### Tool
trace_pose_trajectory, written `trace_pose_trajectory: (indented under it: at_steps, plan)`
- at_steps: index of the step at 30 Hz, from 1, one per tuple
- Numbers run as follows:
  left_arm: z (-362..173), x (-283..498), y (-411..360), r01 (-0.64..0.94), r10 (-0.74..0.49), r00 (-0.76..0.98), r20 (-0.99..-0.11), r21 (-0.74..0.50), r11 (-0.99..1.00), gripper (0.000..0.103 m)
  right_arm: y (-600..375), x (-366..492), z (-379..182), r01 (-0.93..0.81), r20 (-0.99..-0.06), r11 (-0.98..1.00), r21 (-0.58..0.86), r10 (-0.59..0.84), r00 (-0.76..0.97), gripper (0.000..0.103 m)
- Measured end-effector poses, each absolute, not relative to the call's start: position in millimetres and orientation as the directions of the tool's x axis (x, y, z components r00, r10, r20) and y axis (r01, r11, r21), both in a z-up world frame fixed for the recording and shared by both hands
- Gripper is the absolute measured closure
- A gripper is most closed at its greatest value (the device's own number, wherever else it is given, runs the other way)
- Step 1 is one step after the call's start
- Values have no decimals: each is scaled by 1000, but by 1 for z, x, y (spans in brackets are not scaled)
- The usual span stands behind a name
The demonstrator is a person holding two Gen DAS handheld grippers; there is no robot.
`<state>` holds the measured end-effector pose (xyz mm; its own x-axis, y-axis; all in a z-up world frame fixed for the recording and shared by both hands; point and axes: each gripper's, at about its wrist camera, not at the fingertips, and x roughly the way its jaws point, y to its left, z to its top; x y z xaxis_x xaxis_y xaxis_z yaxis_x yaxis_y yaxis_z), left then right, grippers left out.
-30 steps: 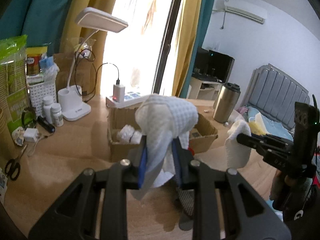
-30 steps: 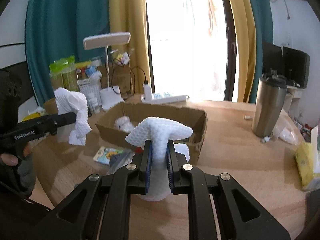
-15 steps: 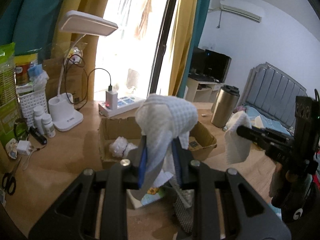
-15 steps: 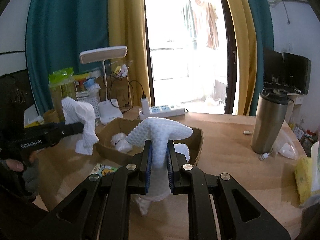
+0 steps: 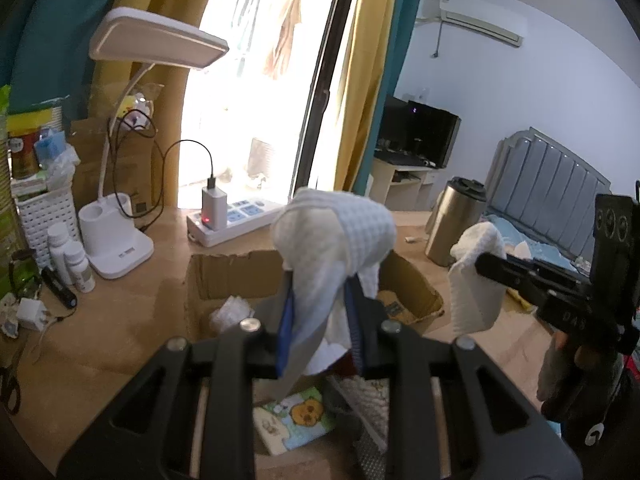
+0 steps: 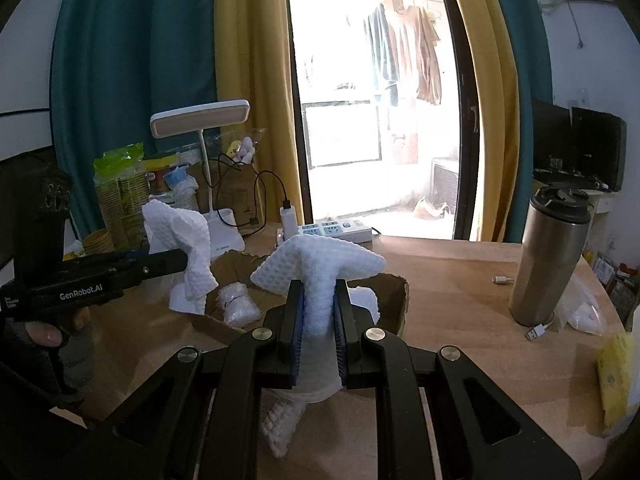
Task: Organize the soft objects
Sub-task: 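Lift the white cloth into the box and open the right gripper while the left drops its cloth there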
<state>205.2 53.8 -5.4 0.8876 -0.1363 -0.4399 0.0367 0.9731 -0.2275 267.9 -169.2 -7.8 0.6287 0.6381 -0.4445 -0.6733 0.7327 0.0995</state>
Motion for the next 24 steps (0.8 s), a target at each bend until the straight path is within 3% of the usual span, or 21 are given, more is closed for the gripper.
trace_pose_trajectory:
  at_steps: [24]
  plan:
    - [-28, 244, 72, 38, -164, 873, -460, -269, 962, 78, -131, 310, -20, -690, -484, 717, 100, 641, 596, 88]
